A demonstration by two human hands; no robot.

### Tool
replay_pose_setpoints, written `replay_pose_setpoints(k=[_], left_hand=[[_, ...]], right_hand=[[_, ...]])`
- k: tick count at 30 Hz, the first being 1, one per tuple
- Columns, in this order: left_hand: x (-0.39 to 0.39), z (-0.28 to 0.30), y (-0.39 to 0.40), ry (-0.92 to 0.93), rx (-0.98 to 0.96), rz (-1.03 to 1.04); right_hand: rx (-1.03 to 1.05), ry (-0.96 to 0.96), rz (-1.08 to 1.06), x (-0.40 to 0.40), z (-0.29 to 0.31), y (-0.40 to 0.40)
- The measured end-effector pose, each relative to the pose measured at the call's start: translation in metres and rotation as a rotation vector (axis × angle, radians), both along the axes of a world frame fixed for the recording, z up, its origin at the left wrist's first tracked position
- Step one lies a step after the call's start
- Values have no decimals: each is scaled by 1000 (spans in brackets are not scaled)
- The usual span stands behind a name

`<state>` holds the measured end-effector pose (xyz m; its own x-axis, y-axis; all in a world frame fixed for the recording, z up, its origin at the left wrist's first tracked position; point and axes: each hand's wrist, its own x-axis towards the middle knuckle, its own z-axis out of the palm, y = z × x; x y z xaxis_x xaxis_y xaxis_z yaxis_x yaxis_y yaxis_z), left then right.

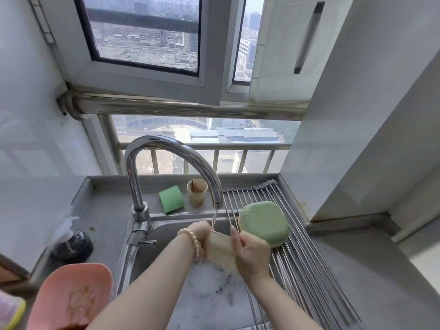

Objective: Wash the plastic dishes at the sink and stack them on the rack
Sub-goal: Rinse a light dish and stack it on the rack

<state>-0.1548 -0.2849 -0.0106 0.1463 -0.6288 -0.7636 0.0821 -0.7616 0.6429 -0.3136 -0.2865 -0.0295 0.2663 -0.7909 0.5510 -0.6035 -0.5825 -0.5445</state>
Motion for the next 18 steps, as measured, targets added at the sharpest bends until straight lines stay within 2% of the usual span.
replay_pose_setpoints(k=[3, 5, 7, 9, 11, 12, 13, 14, 16, 18], left_hand=[[3, -3, 5, 317, 35, 77], [5, -14, 10, 448, 37, 138], [2, -22, 19, 505, 22, 173], [-2, -34, 27, 391, -32, 260], [-3, -43, 30, 164, -135, 414], [-5, -44, 30, 93, -184, 489], [-6, -47, 29, 78, -233, 556], [-11, -44, 30, 63, -273, 609], [-19, -36, 32, 72, -320, 667], [-27, -34, 32, 192, -351, 689]], right_hand=[[-339, 61, 189, -5, -4, 1], [-474, 129, 323, -3, 0, 2], [-552, 193, 436, 0, 6, 1], [-560, 292, 537, 1, 6, -1], [-442, 496, 522, 0, 0, -1], [-309, 672, 451, 0, 2, 3], [-118, 859, 371, 2, 7, 7], [7, 947, 321, 5, 8, 10], [220, 947, 231, 14, 8, 12], [359, 911, 128, 26, 6, 8]])
